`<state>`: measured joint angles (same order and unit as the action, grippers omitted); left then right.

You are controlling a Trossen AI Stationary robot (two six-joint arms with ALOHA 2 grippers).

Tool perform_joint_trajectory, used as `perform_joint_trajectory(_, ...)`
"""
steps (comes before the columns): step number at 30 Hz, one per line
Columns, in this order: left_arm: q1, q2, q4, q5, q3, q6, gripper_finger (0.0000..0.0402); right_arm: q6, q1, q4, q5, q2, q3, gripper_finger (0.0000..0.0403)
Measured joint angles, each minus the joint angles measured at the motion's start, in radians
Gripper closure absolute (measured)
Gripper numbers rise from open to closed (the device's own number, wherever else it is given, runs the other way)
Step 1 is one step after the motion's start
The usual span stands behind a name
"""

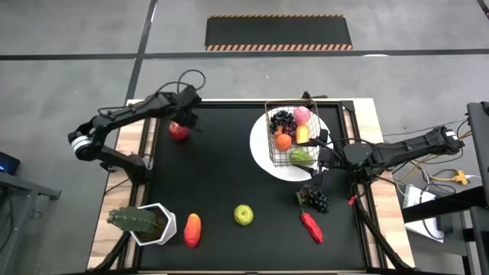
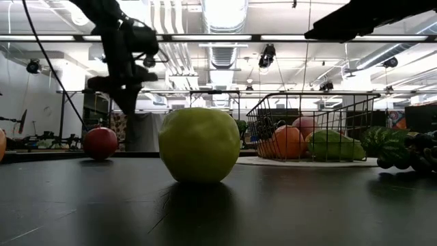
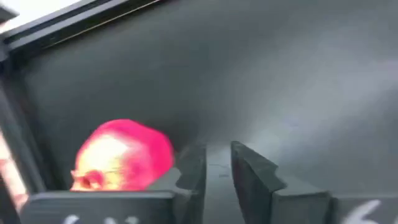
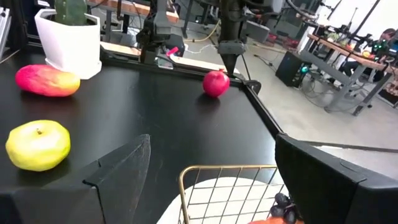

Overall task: Build produce basket
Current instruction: Put the red pomegranate into the wire basket

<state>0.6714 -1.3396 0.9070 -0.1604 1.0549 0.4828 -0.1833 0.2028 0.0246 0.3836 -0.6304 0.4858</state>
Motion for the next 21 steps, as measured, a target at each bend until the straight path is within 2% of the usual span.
perform_joint_trajectory(6, 0.066, 0.000, 0.003, -0.023, -0.018, -0.031, 0.0263, -0.001, 0.000, -0.007, 0.000, 0.000, 0.000, 0.0077)
perform_joint_trajectory(8, 0.072, 0.000, 0.023, -0.105, -0.018, -0.049, 0.0238, -0.001, 0.000, -0.015, 0.000, 0.000, 0.000, 0.0076)
perform_joint_trajectory(10, 0.082, 0.000, 0.080, -0.234, -0.018, -0.018, 0.0216, -0.002, 0.000, -0.020, 0.000, 0.000, 0.000, 0.0076)
perform_joint_trajectory(12, 0.102, 0.001, 0.130, -0.287, -0.018, 0.013, 0.0202, -0.001, 0.000, -0.020, 0.000, 0.000, 0.000, 0.0076)
perform_joint_trajectory(16, 0.122, 0.003, 0.138, -0.212, -0.028, 0.008, 0.0194, -0.002, 0.000, -0.020, 0.000, 0.000, 0.000, 0.0076)
perform_joint_trajectory(21, 0.128, -0.006, 0.124, -0.200, -0.037, 0.007, 0.0194, -0.004, 0.000, -0.021, 0.000, 0.000, 0.000, 0.0076)
